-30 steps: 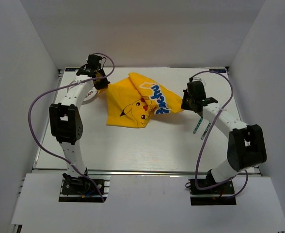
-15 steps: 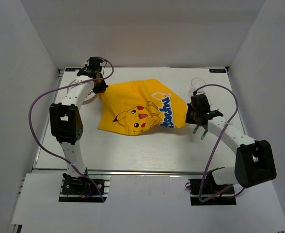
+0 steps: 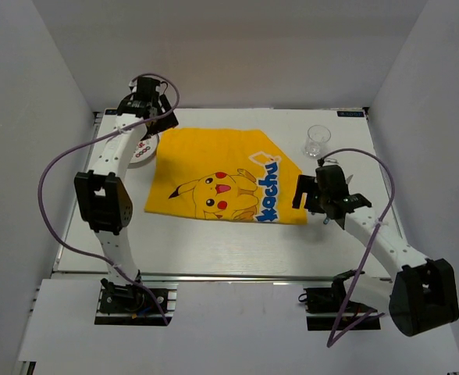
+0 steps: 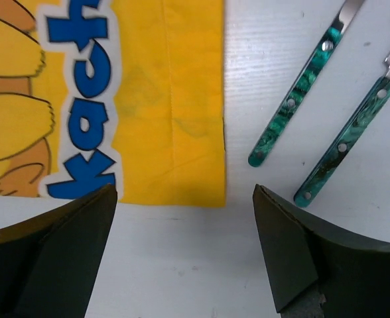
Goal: Set the dinner table for one person
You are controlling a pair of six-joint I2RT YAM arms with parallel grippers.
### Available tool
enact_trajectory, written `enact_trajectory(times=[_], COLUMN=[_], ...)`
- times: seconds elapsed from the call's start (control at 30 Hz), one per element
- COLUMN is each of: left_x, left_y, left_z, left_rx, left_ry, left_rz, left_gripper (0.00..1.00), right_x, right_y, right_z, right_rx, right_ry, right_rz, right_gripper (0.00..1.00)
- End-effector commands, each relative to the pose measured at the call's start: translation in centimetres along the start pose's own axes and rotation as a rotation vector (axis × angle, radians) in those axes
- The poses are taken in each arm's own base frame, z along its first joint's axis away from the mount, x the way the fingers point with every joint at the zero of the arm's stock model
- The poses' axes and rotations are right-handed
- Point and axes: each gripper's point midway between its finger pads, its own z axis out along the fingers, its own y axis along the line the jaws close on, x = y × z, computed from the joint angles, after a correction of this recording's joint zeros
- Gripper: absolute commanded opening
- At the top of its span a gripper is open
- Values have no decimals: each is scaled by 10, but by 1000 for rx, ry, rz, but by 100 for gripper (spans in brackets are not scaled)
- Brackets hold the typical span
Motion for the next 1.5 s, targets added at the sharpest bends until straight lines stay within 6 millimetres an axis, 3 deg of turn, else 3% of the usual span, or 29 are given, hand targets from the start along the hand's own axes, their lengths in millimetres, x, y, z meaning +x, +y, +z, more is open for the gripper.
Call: enact_trajectory(times=[0.0,0.03,0.07,0.1,0.17,0.2,0.27,0.3,0.33,0.37,0.43,0.47,0.53,0.57,0.63,0.7,0.8,0.87,0.9,0.93,1.03,1.07,1.13,1.17,1.23,1.33,1.47], left_x=[17,32,39,72,93,118,144,169,182,193,219,225,237,240,251,257,268,270,268,267,252,245,237,233,233,239,249], left_y=[4,2,-13,-9,-16,-10,-8,-1,5,11,38,47,71,77,91,101,114,114,111,107,92,88,80,76,76,73,62], left_z=[-35,-33,-33,-27,-16,-2,9,20,24,27,31,31,27,25,19,15,9,8,9,8,7,4,1,-2,-6,-5,6], left_rx=[31,62,161,167,223,201,169,127,96,55,-90,-143,-257,-288,-327,-350,-392,-385,-371,-341,-258,-235,-184,-167,-167,-163,-156], left_ry=[10,46,60,119,162,233,318,377,409,435,468,475,481,475,466,457,454,463,463,470,450,432,417,413,419,435,471], left_rz=[-16,-23,-37,-48,-85,-91,-118,-125,-145,-182,-192,-222,-216,-230,-234,-238,-243,-236,-231,-217,-197,-200,-189,-195,-198,-197,-193], left_gripper=[92,91,91,92,92,91,91,91,91,91,91,91,91,92,93,93,93,93,93,93,93,93,94,94,94,94,94], right_x=[-39,-43,-50,-51,-64,-71,-90,-92,-82,-105,-85,-87,-61,-44,-27,-1,15,7,3,-9,-27,-40,-36,-44,-39,1,34], right_y=[15,19,25,32,44,52,61,69,70,87,96,101,117,120,145,170,191,183,175,160,130,125,109,105,99,101,100], right_z=[-17,-15,-5,2,26,36,64,75,102,105,135,141,151,151,147,131,99,89,73,74,56,41,33,20,14,12,30], right_rx=[-49,-65,-72,-88,-98,-129,-122,-139,-124,-173,-192,-211,-270,-295,-383,-549,-692,-647,-627,-543,-375,-351,-298,-289,-279,-315,-311], right_ry=[-116,-120,-107,-82,-37,-25,-9,23,94,78,172,180,273,313,314,392,413,332,285,223,108,52,26,-27,-12,150,224], right_rz=[3,2,-1,-8,-14,-18,-33,-44,-68,-77,-85,-78,-78,-82,-110,-107,-148,-138,-136,-131,-145,-138,-123,-121,-121,-122,-65], right_gripper=[89,89,89,89,89,89,89,89,89,89,89,89,89,89,89,88,86,89,89,89,89,89,89,89,89,89,89])
